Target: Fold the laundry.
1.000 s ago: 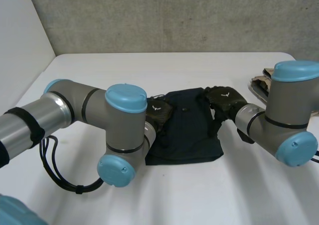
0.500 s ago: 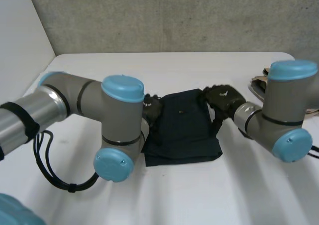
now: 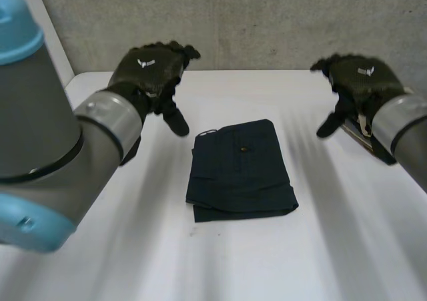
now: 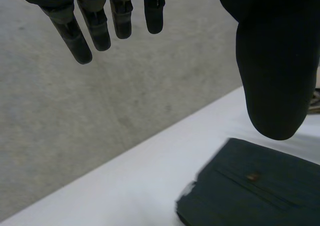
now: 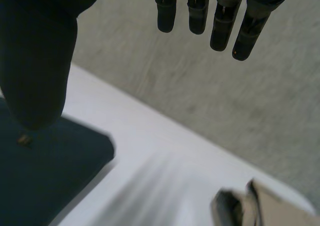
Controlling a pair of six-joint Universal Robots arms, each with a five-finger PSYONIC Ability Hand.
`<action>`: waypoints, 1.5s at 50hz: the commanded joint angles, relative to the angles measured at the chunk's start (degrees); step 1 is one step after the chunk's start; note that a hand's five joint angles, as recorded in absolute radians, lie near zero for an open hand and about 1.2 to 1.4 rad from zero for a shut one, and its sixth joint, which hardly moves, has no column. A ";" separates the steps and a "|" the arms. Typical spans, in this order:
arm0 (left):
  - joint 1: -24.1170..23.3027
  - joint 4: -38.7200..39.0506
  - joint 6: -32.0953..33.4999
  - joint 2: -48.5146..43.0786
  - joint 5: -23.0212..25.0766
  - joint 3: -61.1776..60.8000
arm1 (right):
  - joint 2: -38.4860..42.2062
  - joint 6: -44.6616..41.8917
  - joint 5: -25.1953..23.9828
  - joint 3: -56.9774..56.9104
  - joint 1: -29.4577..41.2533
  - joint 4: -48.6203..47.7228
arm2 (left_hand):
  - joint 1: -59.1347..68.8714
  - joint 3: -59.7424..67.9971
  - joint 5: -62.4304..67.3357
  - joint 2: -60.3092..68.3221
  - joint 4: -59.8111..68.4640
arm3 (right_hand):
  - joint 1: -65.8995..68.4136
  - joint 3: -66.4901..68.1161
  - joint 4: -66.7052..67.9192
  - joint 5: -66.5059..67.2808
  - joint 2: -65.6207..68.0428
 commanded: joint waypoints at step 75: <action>3.83 2.46 -0.29 7.05 8.31 -16.59 | 26.79 -17.30 -18.06 3.33 2.71 -21.32 | -0.21 -1.28 -1.85 -0.83 -0.72 | 70.10 67.81 66.78 66.21 67.66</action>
